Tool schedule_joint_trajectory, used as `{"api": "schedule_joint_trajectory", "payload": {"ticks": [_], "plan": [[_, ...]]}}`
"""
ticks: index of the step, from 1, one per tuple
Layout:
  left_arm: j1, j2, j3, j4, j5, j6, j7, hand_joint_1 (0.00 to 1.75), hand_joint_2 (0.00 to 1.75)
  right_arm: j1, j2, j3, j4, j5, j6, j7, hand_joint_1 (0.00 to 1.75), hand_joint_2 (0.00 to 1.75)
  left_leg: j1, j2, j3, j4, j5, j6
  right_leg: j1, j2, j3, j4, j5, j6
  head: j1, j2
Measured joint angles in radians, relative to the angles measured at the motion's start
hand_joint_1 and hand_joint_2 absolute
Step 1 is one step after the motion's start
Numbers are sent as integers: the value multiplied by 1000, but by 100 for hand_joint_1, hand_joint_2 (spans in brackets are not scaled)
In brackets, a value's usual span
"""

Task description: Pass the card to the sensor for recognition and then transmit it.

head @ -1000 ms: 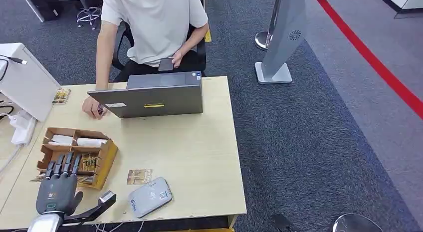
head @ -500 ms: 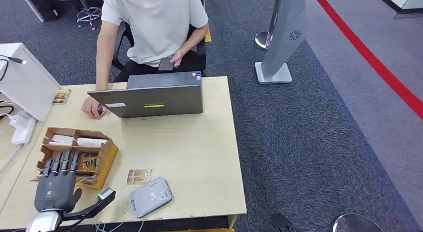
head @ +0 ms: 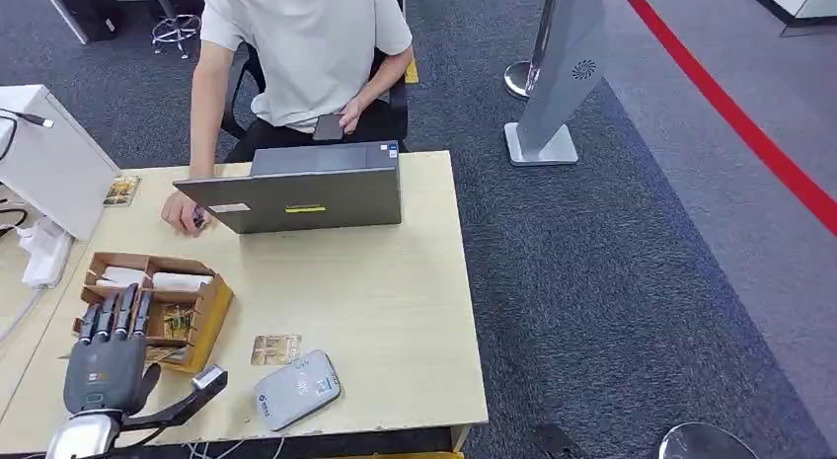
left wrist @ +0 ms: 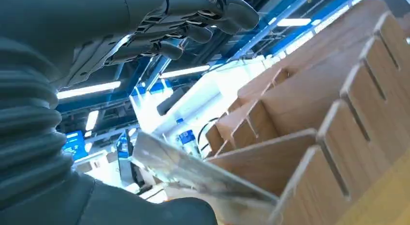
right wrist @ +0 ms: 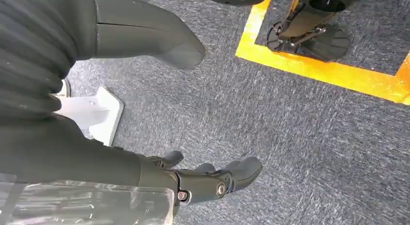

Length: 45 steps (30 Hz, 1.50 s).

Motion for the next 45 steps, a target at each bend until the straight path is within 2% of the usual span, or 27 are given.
{"api": "schedule_joint_trajectory", "payload": {"ticks": [6,7,8,15,27,37,45], "plan": [[0,0,0,-21,0,1,0,0,175,0,0,0,2,0,0,0,0,175,0,0,0,0,0,0,0,0,0,0,0,0,0,0],[0,0,0,-23,0,1,0,47,175,0,0,0,2,0,0,-1,0,175,0,0,0,0,0,0,0,0,0,0,0,0,0,0],[0,0,0,-23,0,0,0,175,175,-1,0,0,3,0,0,-2,0,175,0,0,0,0,0,0,0,0,0,0,0,0,0,0],[1,-2,0,-25,0,-6,-29,175,175,-3,0,-1,6,5,0,-5,0,175,0,0,0,0,0,0,0,0,0,0,0,0,0,0],[1,-3,0,-24,0,-9,-39,175,175,-3,0,-3,5,6,2,-5,0,175,0,0,0,0,0,0,0,0,0,0,0,0,0,0],[1,-15,3,-42,0,-66,-55,175,175,-2,0,-5,-9,24,11,-3,0,175,0,0,0,0,0,0,0,0,0,0,0,0,0,0],[1,-28,11,-52,0,-63,-63,175,175,-2,0,-5,-9,35,12,-6,0,175,0,0,0,0,0,0,0,0,0,0,0,0,0,0]]}}
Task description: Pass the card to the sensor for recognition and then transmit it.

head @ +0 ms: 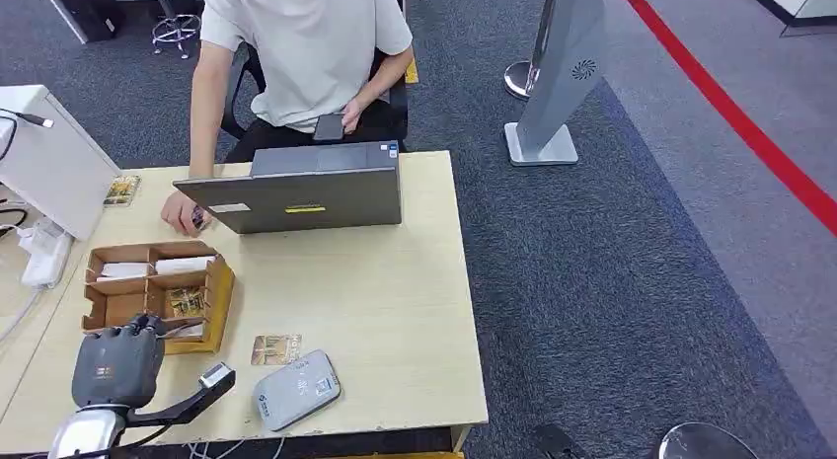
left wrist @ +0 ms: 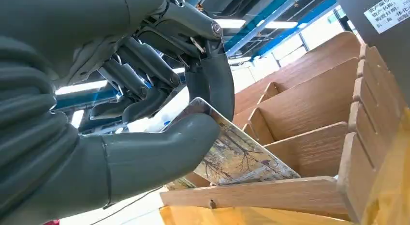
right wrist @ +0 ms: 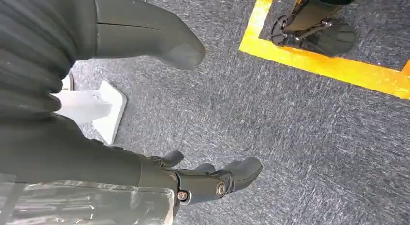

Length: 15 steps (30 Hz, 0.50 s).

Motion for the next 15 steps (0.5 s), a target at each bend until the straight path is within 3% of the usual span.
{"api": "schedule_joint_trajectory", "payload": {"ticks": [8,15], "plan": [[-44,-2,-1,-21,0,0,3,175,175,-11,0,0,9,10,-7,-13,0,175,0,0,0,0,1,0,0,0,0,0,1,0,0,0],[-225,-2,-36,-33,0,-54,4,175,175,-69,-3,18,89,-2,-57,-20,0,175,1,-1,0,1,4,-1,1,-1,-1,0,4,0,0,0]]}}
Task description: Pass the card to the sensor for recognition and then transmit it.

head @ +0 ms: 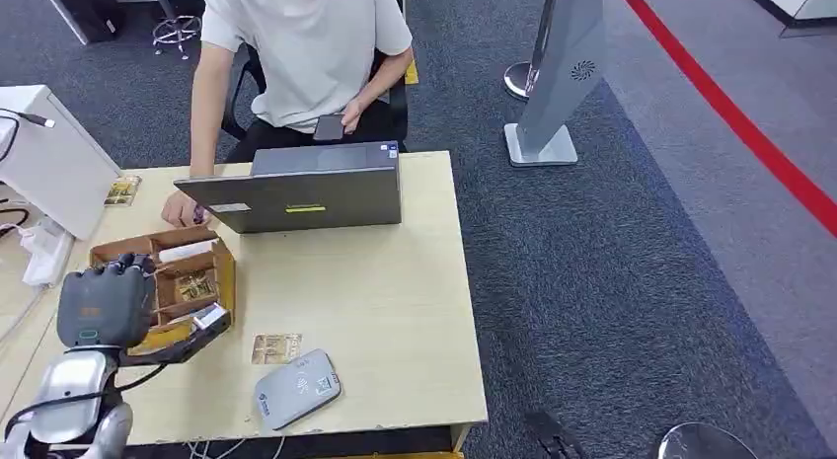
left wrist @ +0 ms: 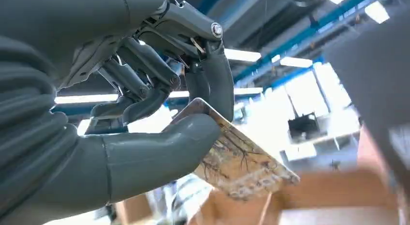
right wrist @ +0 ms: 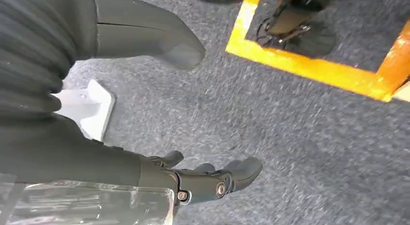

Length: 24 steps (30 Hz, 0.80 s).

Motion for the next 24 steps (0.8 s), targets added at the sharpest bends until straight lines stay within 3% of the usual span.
{"api": "schedule_joint_trajectory", "payload": {"ticks": [12,24], "plan": [[-291,-10,-134,-14,0,-119,26,175,175,-89,-39,85,177,-53,-64,3,0,175,0,0,-1,0,1,0,0,1,-1,0,1,0,0,0],[-490,-20,-264,40,0,-168,96,175,175,-159,-84,167,297,-96,-71,3,0,175,0,1,-2,1,2,0,0,1,-2,0,2,-1,0,0]]}}
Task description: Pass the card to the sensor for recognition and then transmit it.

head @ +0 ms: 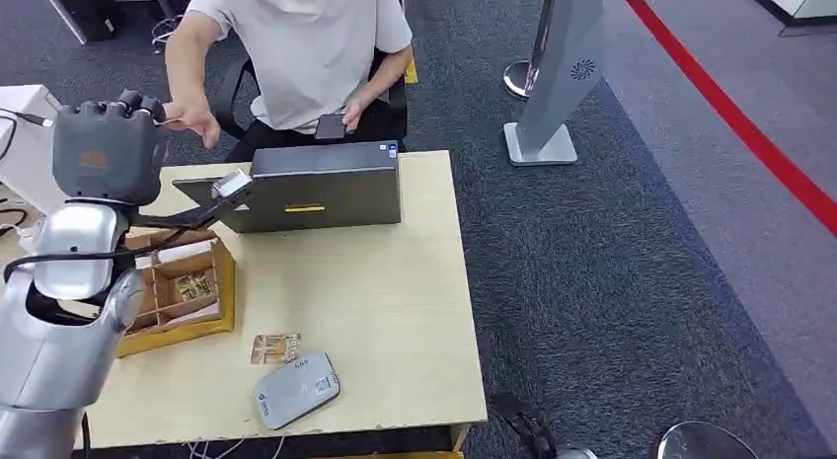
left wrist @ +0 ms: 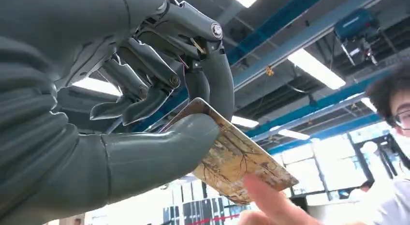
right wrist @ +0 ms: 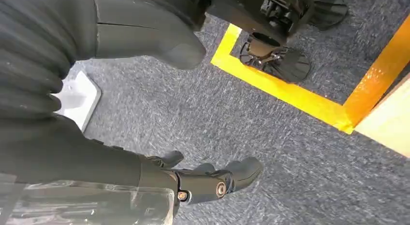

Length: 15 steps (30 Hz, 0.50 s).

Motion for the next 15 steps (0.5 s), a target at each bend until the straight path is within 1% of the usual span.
{"api": "schedule_joint_trajectory", "payload": {"ticks": [3,4,15], "plan": [[-23,-2,-19,10,0,-7,3,175,175,-7,-9,21,8,-10,10,2,0,175,0,0,0,0,0,0,0,0,0,0,0,0,0,0],[-26,-2,-24,13,0,-7,3,0,175,-9,-11,25,10,-11,11,3,0,175,0,0,0,0,0,0,0,0,0,0,0,0,0,0],[-33,-1,-35,31,0,-2,1,0,175,-8,-33,78,12,-63,20,31,0,175,0,0,-1,0,0,0,0,1,-1,0,0,0,0,0]]}}
